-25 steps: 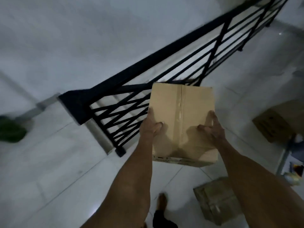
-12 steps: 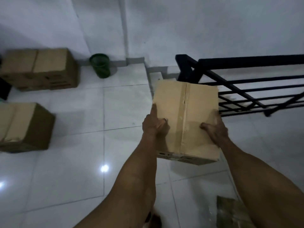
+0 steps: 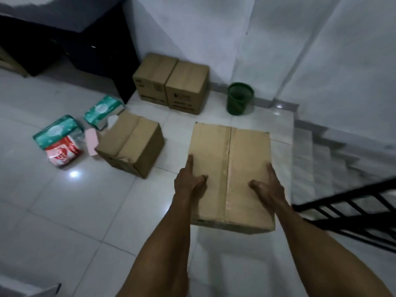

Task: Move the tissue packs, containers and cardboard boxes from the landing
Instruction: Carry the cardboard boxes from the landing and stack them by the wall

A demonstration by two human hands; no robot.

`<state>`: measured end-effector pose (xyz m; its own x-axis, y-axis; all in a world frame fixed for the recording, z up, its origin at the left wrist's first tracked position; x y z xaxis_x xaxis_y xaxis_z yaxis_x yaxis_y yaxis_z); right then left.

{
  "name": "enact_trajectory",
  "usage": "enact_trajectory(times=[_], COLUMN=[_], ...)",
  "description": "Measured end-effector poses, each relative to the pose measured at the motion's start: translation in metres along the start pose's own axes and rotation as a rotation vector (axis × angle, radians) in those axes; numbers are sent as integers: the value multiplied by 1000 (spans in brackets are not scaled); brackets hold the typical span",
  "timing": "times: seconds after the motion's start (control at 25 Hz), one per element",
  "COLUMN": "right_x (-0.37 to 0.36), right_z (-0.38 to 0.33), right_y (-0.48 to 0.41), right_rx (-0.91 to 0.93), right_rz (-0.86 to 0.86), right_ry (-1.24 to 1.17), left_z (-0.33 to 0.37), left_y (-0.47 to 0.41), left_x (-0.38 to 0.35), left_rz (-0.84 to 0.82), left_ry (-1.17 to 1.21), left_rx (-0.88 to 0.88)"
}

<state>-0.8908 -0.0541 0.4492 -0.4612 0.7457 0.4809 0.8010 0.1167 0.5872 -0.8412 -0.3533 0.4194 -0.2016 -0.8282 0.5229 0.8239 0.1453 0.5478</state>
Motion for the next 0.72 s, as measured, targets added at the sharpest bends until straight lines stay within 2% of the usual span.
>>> enact_trajectory(times=[0.24, 0.56, 0.72], right_x=[-134, -200, -242], right_z=[-85, -132, -130], right_y=[-168, -370, -445], right_rx=[44, 106, 63], right_rz=[-105, -196, -270], right_ry=[53, 147, 181], left_z=[-108, -173, -186], left_y=[-129, -299, -370], left_x=[108, 145, 148], left_rz=[72, 116, 171], left_ry=[67, 154, -39], left_rx=[62, 143, 309])
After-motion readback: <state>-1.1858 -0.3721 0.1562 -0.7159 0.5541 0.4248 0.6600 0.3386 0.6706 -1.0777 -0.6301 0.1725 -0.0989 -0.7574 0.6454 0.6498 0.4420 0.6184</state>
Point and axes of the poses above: each hand's wrist, its own y-axis away from the middle knuckle, its own x-axis out of the back of the hand, z = x × y, the point moved 8 cm from there along -y, towards the middle knuckle, and after that the axes turned 14 degrees about -z, right-handed, at the moved point
